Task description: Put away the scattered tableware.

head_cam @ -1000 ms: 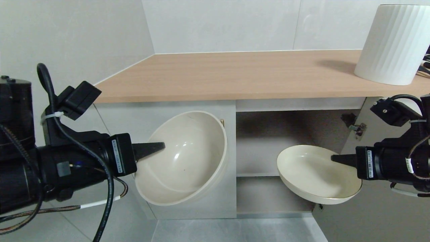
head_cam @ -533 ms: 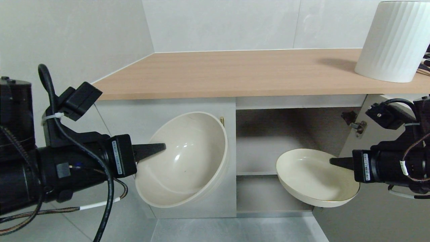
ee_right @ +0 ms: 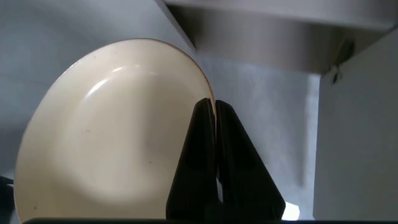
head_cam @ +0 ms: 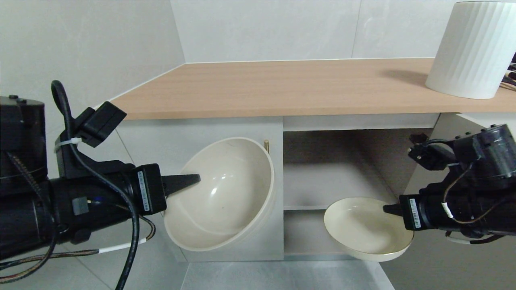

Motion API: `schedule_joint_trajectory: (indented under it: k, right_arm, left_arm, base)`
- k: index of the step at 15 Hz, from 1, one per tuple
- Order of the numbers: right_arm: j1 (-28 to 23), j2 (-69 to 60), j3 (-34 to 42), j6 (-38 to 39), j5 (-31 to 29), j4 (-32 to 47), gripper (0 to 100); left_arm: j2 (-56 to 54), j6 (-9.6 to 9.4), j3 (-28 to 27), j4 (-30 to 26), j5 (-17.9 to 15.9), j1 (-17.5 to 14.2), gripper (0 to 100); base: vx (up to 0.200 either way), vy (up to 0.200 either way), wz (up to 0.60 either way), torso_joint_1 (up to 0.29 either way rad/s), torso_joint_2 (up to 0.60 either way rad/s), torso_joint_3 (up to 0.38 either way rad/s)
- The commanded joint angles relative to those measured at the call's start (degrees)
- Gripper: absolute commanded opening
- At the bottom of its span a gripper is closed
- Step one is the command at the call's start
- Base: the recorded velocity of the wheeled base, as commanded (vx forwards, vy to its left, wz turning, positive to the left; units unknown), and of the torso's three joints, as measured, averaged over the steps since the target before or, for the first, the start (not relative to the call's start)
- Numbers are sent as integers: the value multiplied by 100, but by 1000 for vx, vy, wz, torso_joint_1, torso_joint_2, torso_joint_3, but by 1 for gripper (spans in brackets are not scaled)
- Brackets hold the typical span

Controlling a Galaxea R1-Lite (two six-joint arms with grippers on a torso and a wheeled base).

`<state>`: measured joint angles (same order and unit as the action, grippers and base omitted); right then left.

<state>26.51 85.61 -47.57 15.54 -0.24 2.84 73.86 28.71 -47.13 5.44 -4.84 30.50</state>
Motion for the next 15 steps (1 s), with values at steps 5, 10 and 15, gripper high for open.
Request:
schedule_joint_trajectory:
  k: [5, 10, 15]
  right_arm:
    - [-243, 1827, 2, 45, -37, -943, 0]
    - [-401, 3023, -42, 28, -72, -2332, 0]
    - [-551, 3655, -482, 10, -301, -3220, 0]
  left_arm:
    - [23, 3, -7, 1, 1, 0, 0]
    - [-74, -6, -33, 1, 1, -62, 0]
    - [-118, -14, -77, 10, 1, -141, 0]
  base:
    - [0, 0, 0, 0, 0, 0]
    - [0, 0, 0, 0, 0, 0]
    - [0, 0, 0, 0, 0, 0]
